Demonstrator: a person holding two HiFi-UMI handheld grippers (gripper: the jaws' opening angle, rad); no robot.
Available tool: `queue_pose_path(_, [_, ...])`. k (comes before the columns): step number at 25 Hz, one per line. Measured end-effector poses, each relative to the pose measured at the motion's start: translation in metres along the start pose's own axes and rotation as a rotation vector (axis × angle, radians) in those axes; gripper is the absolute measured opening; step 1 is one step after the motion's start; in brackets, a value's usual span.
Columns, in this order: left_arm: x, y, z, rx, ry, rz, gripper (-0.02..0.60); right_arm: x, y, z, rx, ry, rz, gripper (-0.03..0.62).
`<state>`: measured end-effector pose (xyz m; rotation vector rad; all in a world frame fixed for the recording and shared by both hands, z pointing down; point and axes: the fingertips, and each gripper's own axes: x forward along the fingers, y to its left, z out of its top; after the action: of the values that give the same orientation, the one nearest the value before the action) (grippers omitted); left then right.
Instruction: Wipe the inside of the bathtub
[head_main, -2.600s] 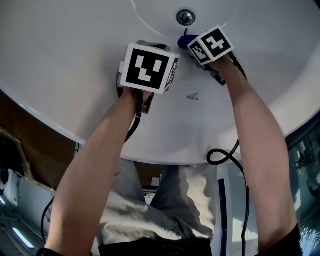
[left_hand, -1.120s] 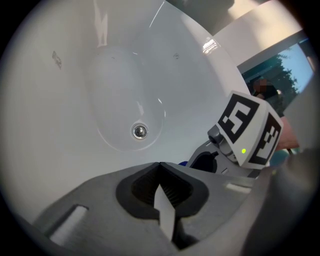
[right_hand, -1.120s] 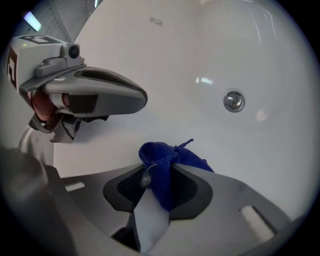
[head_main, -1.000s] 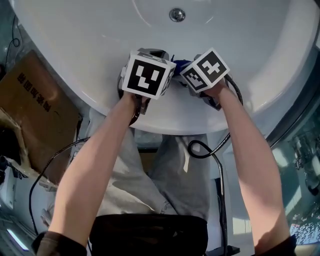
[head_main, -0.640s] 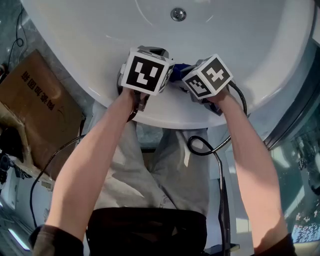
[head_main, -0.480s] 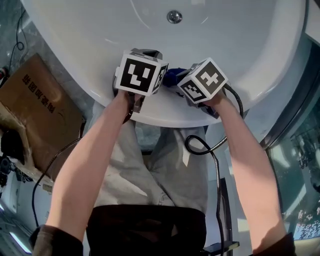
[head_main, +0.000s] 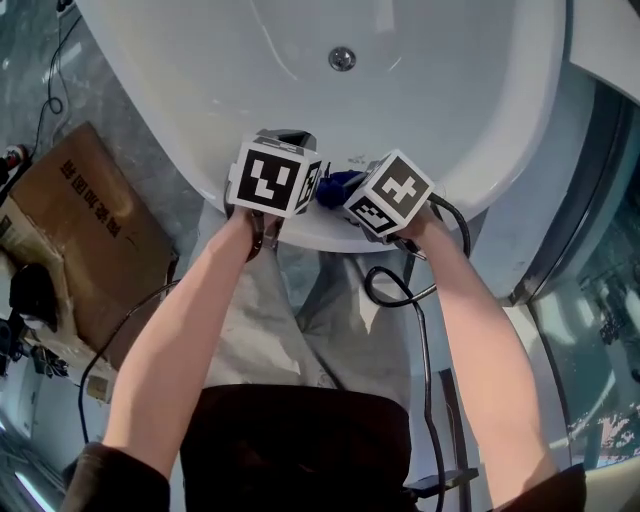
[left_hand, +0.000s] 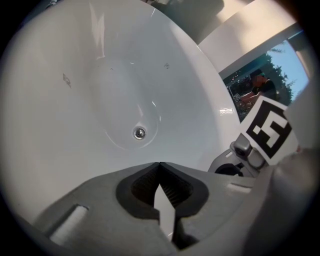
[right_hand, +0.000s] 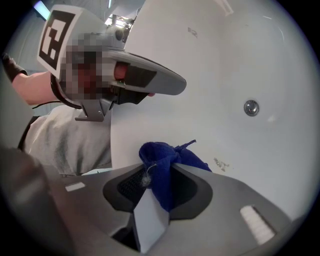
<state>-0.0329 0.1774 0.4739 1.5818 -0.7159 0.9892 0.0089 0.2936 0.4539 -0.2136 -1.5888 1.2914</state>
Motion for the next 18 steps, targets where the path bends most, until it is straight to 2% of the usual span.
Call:
queue_pose_path(4, [-0.021, -0.006, 0.008, 0.000, 0.000, 0.007, 0.003, -0.011, 0.017, -0.005, -0.014, 0.007, 0.001, 0.124])
queue_pose_path(13, [-0.054, -0.018, 0.014, 0.054, -0.011, 0.029, 0.003, -0.017, 0.052, -0.014, -0.033, -0.020, 0.021, 0.124])
queue_pose_path(18, [-0.050, -0.025, 0.016, 0.055, -0.010, 0.016, 0.003, -0.021, 0.046, -0.004, -0.003, -0.084, 0.028, 0.124])
